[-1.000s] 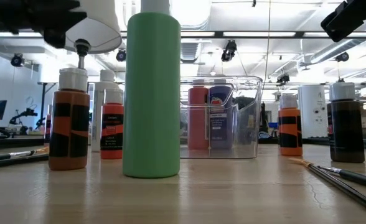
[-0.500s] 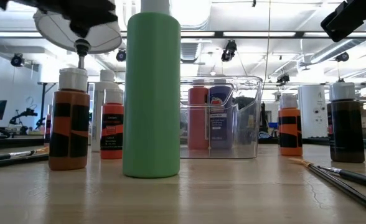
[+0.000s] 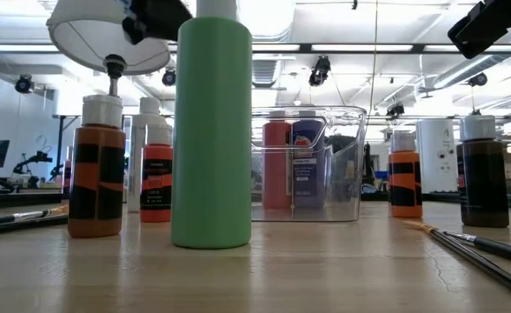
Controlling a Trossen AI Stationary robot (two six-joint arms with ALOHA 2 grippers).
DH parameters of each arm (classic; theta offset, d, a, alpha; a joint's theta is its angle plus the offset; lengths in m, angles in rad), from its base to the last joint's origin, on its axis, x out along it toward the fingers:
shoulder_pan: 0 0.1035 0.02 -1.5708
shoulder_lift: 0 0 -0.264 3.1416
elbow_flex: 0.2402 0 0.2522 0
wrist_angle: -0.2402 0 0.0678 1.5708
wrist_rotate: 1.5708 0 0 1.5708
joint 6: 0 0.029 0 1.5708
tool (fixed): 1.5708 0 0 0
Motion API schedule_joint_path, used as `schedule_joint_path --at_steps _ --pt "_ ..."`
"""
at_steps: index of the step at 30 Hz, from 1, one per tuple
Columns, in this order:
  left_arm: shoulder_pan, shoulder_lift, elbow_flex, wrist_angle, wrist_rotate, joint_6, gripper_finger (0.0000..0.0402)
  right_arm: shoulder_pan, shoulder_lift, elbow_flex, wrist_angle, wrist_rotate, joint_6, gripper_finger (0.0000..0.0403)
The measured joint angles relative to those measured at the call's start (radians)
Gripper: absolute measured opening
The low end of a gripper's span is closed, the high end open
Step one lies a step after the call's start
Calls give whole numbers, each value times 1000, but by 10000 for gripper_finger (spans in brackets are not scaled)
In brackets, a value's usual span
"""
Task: Pick & Place Paint Supplies
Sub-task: Put the dark green paint bottle into the transparent bin
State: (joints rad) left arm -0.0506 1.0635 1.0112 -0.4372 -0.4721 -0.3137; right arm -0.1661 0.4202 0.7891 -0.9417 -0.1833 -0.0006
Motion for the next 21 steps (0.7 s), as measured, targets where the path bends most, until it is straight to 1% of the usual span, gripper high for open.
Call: schedule_joint_path --at_steps 7,10,21 --pt "57 70 79 -147 -2 -107 163 0 0 0 0 0 0 8" --pt "85 100 88 -205 -2 -147 161 0 0 0 0 0 0 8" --pt "170 173 88 -212 31 -198 161 0 0 0 0 0 0 8"
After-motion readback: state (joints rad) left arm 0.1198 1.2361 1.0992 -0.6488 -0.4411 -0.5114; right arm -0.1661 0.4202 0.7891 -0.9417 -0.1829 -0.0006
